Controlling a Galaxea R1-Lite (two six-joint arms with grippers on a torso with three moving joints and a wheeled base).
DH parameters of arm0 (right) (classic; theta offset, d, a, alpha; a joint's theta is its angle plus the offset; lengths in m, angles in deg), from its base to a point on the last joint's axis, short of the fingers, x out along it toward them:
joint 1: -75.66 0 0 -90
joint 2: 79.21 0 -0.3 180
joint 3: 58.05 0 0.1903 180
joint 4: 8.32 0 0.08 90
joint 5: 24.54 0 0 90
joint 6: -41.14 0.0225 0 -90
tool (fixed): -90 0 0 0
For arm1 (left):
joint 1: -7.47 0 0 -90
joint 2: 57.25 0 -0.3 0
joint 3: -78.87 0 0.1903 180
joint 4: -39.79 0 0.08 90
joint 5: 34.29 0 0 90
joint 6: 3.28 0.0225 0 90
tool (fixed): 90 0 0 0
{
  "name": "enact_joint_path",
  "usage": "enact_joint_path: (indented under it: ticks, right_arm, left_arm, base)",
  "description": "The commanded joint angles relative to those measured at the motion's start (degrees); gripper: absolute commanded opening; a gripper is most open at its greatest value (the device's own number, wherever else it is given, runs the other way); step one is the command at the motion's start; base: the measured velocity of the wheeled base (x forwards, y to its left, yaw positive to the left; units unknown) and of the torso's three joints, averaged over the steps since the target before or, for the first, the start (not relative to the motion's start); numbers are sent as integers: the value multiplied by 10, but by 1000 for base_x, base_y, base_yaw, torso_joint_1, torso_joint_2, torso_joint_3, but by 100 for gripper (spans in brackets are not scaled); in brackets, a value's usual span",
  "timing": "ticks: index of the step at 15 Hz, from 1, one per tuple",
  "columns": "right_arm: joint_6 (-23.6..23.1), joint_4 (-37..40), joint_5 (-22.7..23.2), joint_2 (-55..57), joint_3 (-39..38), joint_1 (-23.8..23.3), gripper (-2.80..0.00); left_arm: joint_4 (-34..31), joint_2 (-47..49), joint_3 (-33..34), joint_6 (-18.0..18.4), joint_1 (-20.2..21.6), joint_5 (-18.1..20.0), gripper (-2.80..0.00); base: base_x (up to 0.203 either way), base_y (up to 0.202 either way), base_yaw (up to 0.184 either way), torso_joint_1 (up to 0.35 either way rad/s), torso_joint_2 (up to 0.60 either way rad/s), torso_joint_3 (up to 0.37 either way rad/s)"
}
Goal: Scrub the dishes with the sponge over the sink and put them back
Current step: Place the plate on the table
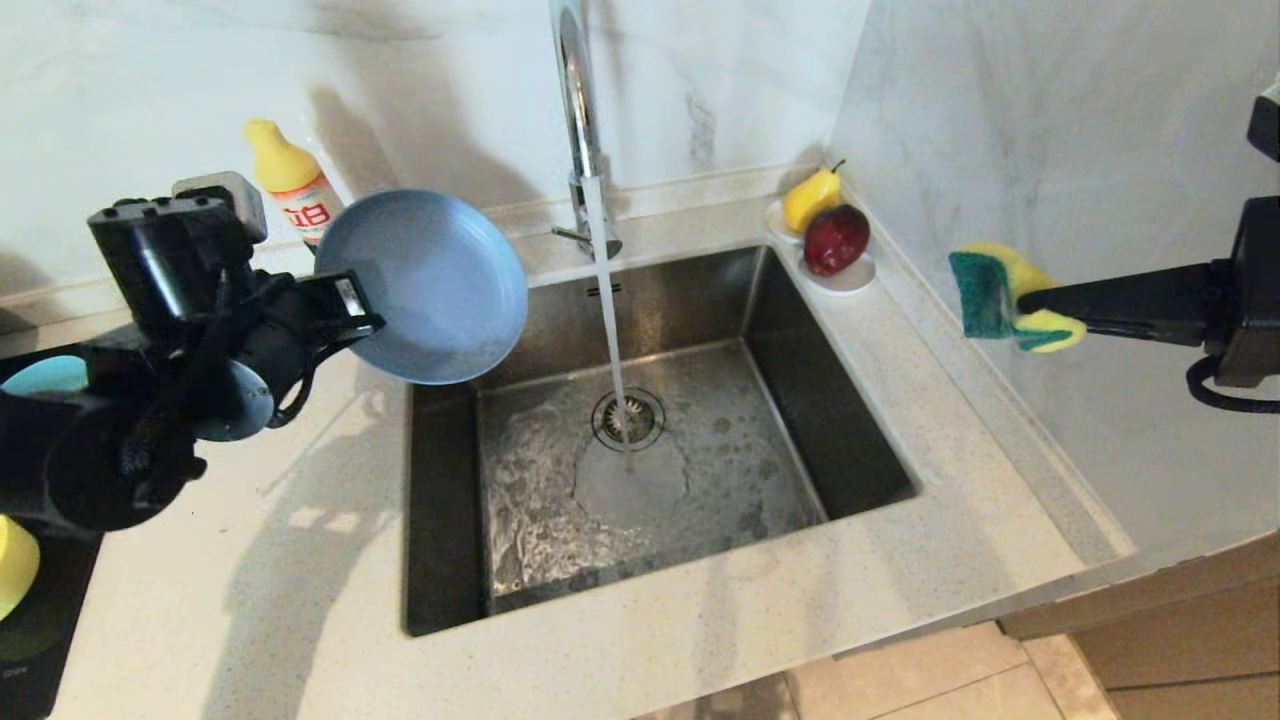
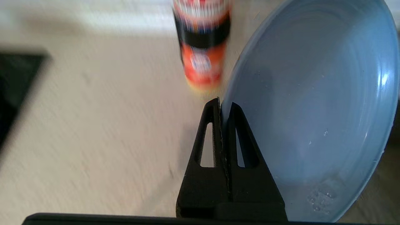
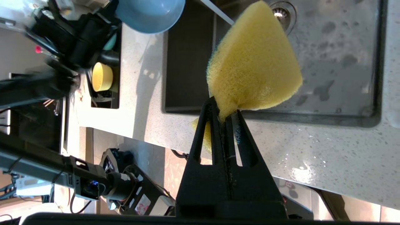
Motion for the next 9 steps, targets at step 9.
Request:
enact_joint_path:
  ticks: [9]
  right_arm:
    - [-1,2,0,19,-8,-22,-280]
  left_arm:
    - [-398,-41,-174,-153,220,197,-280]
  base:
    - [0,0,0,0,0,0]
